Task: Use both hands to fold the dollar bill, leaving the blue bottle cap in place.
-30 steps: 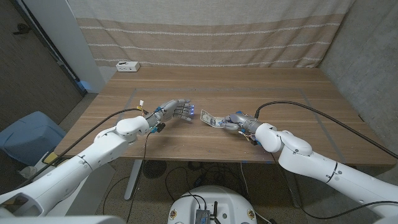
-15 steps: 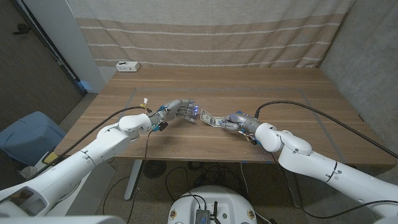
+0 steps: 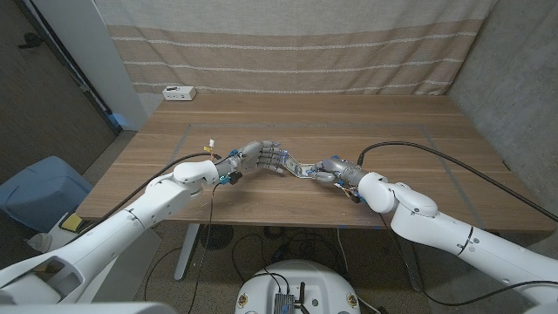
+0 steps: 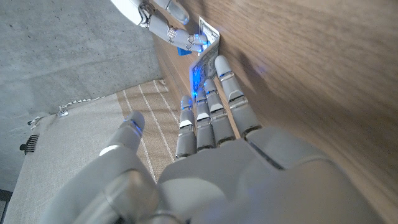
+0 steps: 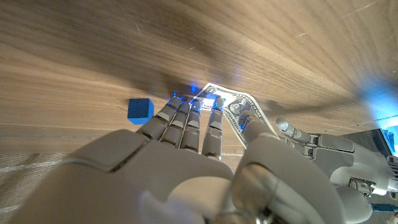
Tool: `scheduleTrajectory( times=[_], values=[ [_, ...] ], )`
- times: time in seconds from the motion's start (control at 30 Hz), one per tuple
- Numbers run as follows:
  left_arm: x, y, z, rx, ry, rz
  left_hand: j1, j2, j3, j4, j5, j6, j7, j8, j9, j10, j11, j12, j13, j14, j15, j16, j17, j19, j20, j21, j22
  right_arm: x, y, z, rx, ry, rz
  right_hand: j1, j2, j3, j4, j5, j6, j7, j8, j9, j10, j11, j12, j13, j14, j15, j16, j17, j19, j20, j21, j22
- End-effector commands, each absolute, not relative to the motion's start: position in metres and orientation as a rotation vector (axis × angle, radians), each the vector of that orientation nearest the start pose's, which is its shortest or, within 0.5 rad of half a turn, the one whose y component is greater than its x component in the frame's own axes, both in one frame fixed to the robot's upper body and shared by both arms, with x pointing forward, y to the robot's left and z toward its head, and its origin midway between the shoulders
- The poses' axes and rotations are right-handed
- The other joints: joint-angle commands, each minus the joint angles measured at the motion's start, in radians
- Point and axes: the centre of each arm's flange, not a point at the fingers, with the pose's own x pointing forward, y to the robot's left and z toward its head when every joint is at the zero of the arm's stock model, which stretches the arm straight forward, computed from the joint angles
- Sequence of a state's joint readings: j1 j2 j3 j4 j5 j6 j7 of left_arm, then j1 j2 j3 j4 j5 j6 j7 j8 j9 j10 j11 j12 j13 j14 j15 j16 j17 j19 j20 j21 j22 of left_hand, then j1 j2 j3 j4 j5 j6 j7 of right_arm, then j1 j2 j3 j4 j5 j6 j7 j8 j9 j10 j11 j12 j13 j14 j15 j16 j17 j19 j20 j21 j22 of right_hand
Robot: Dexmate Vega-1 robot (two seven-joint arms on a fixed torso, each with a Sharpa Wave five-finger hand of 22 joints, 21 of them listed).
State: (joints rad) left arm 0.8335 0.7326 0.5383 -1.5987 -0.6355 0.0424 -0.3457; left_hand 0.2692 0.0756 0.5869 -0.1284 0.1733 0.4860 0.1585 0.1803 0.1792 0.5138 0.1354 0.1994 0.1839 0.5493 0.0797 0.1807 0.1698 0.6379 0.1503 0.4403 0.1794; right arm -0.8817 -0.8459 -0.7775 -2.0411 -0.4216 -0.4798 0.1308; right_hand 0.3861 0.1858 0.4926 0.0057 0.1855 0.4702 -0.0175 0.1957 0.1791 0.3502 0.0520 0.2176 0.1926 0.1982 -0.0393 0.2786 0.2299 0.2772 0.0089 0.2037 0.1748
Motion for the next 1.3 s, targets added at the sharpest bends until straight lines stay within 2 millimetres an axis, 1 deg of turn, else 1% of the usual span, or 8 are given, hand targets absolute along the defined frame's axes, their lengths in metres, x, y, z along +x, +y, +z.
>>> scheduleTrajectory(
  times=[0.03,0.23,0.73,0.87,1.03,1.17,1.27,1.3],
  values=[
    [0.611,0.194,-0.056,0.263,-0.35,-0.792,-0.015,0.004,0.004,0.004,-0.002,-0.017,0.019,-0.002,0.002,-0.018,0.003,-0.005,0.005,-0.025,-0.002,-0.007,0.005,-0.031,-0.006,-0.016,0.002,0.551,-0.154,-0.089,-1.349,-0.379,0.296,0.012,0.002,0.001,0.004,0.0,0.013,0.0,-0.003,0.006,0.005,-0.001,-0.007,0.004,0.005,0.001,0.001,0.003,0.007,-0.003,0.006,0.004],
    [0.613,0.191,-0.056,0.277,-0.377,-0.806,-0.032,0.01,-0.001,0.016,-0.001,-0.018,-0.009,0.004,0.004,-0.04,-0.006,-0.01,0.006,-0.072,0.0,-0.009,0.006,-0.08,-0.017,-0.045,0.003,0.549,-0.155,-0.091,-1.347,-0.377,0.297,0.012,0.001,0.0,0.005,0.0,0.014,0.0,-0.003,0.006,0.005,-0.002,-0.007,0.004,0.005,0.0,0.001,0.003,0.007,-0.003,0.006,0.004],
    [0.614,0.177,-0.044,0.412,-0.462,-0.842,-0.105,0.037,-0.024,0.079,0.008,0.101,-0.077,0.038,0.01,-0.079,-0.04,-0.006,0.008,-0.158,-0.014,-0.005,0.01,-0.181,-0.043,-0.102,0.006,0.545,-0.157,-0.094,-1.339,-0.379,0.299,0.013,0.001,0.0,0.007,0.0,0.014,-0.001,-0.004,0.006,0.005,0.001,-0.008,0.004,0.006,0.0,0.001,0.004,0.007,-0.004,0.005,0.004],
    [0.615,0.172,-0.042,0.459,-0.472,-0.858,-0.123,0.038,-0.028,0.094,0.012,0.191,-0.052,0.06,0.013,-0.075,-0.055,0.0,0.007,-0.172,-0.022,-0.002,0.007,-0.205,-0.051,-0.121,0.005,0.546,-0.158,-0.095,-1.336,-0.378,0.3,0.013,0.001,0.0,0.007,0.0,0.014,-0.001,-0.005,0.006,0.006,0.001,-0.008,0.004,0.006,0.001,0.0,0.004,0.007,-0.004,0.005,0.004],
    [0.615,0.17,-0.038,0.538,-0.494,-0.84,-0.139,0.02,-0.039,0.1,0.013,0.262,0.013,0.076,0.021,-0.044,-0.049,0.013,0.008,-0.168,-0.022,0.002,0.005,-0.207,-0.053,-0.133,0.004,0.546,-0.159,-0.095,-1.332,-0.377,0.303,0.013,0.001,-0.001,0.008,0.0,0.014,-0.001,-0.005,0.006,0.006,-0.001,-0.009,0.004,0.006,0.001,0.0,0.004,0.007,-0.004,0.005,0.004],
    [0.615,0.171,-0.033,0.594,-0.538,-0.813,-0.143,0.015,-0.042,0.102,0.014,0.266,0.012,0.076,0.025,-0.032,-0.045,0.017,0.008,-0.162,-0.017,0.004,0.005,-0.204,-0.049,-0.134,0.004,0.547,-0.16,-0.095,-1.328,-0.373,0.307,0.014,0.001,0.0,0.008,0.0,0.015,0.0,-0.005,0.006,0.008,0.003,-0.008,0.004,0.007,0.002,0.0,0.004,0.007,-0.003,0.005,0.004],
    [0.614,0.171,-0.03,0.635,-0.554,-0.799,-0.147,0.009,-0.044,0.101,0.019,0.141,-0.09,0.013,0.018,-0.003,-0.049,0.023,0.01,-0.15,-0.018,0.005,0.004,-0.208,-0.038,-0.149,0.004,0.547,-0.161,-0.095,-1.323,-0.373,0.31,0.014,0.001,-0.001,0.008,0.0,0.015,0.0,-0.005,0.006,0.007,0.001,-0.009,0.004,0.007,0.001,0.0,0.004,0.007,-0.004,0.005,0.004],
    [0.614,0.171,-0.029,0.652,-0.563,-0.791,-0.147,0.009,-0.043,0.101,0.019,0.131,-0.099,0.009,0.016,0.008,-0.048,0.026,0.01,-0.147,-0.019,0.006,0.004,-0.208,-0.037,-0.151,0.004,0.547,-0.161,-0.095,-1.324,-0.373,0.309,0.014,0.001,-0.001,0.008,0.0,0.015,0.0,-0.005,0.006,0.007,0.002,-0.009,0.004,0.007,0.001,0.0,0.004,0.006,-0.004,0.005,0.004]
  ],
)
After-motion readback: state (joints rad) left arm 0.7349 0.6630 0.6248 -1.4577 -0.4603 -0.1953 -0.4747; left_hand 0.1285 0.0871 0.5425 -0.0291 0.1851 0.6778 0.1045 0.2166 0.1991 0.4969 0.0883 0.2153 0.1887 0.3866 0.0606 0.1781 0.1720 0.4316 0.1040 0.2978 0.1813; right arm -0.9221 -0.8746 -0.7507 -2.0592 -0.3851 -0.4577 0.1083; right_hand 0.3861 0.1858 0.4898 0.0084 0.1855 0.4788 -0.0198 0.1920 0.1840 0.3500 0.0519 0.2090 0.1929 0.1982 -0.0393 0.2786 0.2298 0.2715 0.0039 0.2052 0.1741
